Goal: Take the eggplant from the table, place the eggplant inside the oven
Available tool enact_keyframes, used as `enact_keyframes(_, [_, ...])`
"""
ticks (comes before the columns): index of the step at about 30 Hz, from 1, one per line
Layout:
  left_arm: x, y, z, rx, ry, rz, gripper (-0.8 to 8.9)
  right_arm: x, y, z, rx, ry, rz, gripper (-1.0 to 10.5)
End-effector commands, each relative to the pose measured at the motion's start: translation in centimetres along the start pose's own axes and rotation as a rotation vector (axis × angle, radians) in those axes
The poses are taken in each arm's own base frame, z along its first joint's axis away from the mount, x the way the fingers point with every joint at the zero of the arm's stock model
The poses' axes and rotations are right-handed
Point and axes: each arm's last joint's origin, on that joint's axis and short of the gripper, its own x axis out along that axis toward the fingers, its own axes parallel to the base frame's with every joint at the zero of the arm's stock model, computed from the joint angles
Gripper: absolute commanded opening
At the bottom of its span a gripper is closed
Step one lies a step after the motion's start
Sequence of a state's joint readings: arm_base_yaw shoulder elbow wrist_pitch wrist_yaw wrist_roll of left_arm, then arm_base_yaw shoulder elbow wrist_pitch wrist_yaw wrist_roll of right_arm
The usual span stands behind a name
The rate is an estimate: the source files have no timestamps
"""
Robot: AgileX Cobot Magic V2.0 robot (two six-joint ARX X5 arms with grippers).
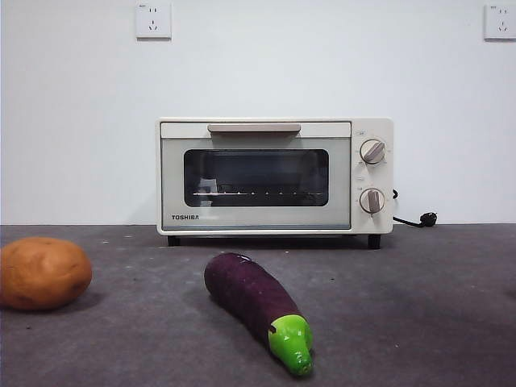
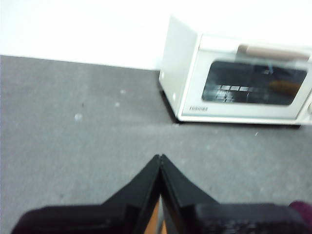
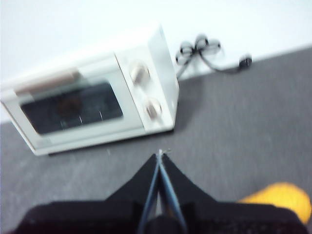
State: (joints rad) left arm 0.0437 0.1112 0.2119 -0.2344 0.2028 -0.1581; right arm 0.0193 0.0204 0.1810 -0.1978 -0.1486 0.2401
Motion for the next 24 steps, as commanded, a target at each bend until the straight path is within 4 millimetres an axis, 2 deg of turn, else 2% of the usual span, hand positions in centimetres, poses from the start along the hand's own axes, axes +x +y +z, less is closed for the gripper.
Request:
enact_keyframes(1, [-0.3,-0.3,1.7,-0.019,-0.023,-0.012,-0.06,-0.4,0.5,1.7,0.007,-0.021,-0.004,-0.1])
enact_keyframes(9, [-0.4,-1.6,8.0,-0.008,-0.051,-0.080,-0.06,-1.0,2.1,7.8,-0.079,-0.002,-0.005,-0.1])
enact_keyframes(24, [-0.5,-5.8,22.1,0.048,-0.076,-0.254,-0.06,-1.1,5.8,23.1,-0.197,0.027,-0.008,-0.1])
